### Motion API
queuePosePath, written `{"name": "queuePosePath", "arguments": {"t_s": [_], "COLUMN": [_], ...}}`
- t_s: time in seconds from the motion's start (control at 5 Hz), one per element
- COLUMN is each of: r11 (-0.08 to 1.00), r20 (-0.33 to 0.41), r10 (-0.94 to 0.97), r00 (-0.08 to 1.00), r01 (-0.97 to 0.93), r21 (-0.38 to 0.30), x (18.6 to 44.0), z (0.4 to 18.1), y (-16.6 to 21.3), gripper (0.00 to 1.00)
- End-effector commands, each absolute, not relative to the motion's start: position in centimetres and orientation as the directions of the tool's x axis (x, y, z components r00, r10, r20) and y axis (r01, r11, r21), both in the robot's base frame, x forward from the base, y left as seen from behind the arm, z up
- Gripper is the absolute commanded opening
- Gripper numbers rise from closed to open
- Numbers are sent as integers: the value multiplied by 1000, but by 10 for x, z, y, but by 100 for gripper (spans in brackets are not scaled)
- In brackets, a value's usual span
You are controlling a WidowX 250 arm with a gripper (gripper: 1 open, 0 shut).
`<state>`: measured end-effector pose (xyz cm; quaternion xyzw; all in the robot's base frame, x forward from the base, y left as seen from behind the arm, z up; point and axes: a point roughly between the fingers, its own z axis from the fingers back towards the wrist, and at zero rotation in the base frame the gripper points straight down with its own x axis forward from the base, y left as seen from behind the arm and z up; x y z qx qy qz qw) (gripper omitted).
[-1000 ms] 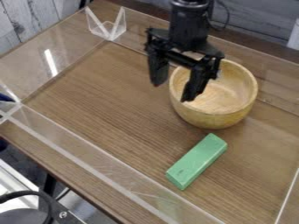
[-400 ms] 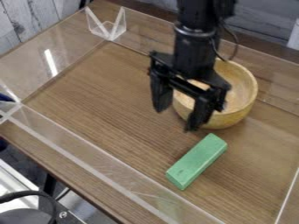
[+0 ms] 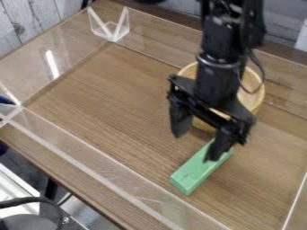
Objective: Put the green block in the brown bowl
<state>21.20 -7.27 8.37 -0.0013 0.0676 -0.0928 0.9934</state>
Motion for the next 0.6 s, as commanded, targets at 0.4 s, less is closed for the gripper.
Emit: {"name": "queuePosePath", "arguments": {"t_s": [0.4], "r11": [979], "r20": [-91], "r10": [-204], "r00": [975], "r01": [203], "r21": [-25], "x": [212], "z": [73], "y": [-75], "gripper": [100]}}
